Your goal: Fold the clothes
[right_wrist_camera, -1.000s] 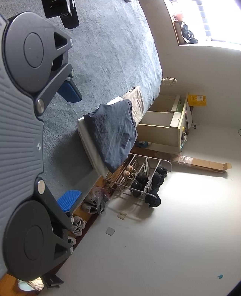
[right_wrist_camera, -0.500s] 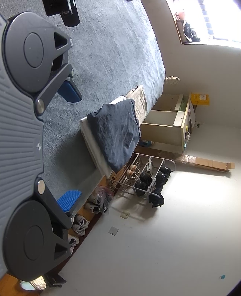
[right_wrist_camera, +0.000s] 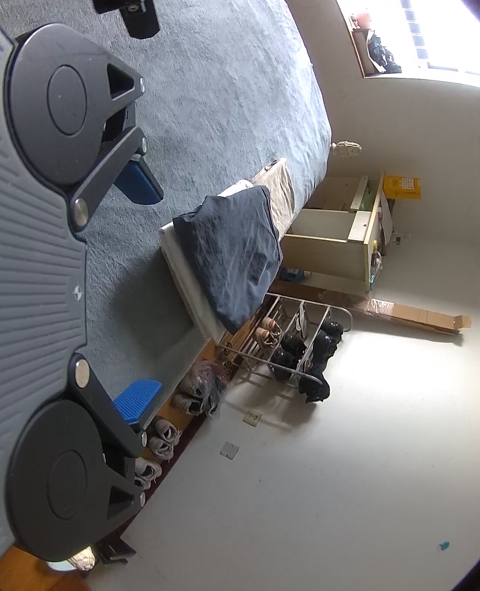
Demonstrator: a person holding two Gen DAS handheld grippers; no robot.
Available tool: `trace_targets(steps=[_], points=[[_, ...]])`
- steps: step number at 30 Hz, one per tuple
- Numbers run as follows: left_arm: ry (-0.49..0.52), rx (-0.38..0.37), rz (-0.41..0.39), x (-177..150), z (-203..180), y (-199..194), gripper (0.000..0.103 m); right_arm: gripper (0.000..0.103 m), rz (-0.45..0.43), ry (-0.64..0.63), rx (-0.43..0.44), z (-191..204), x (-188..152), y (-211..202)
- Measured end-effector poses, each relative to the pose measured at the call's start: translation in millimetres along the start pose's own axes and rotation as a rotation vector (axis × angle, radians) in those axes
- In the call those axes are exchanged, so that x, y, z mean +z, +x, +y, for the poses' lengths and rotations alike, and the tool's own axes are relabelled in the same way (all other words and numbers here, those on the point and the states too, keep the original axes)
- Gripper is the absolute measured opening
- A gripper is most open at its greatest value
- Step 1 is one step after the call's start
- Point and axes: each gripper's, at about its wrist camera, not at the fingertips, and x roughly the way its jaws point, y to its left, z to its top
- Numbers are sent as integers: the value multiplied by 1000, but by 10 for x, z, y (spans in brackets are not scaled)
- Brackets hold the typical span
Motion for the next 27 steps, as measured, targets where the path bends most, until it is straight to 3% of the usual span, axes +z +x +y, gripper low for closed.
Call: trace_targets(steps=[6,15,27], points=[[11,-23,3,53,-95,-48,103,103,-1,-31,-19,8,49,-50],[-12,9,14,85,-121,-51,103,103,37,-54,-39,28,72,-15],[-17,43,13,109,-170,-75,103,103,24,-75,-28,45,74,-35]])
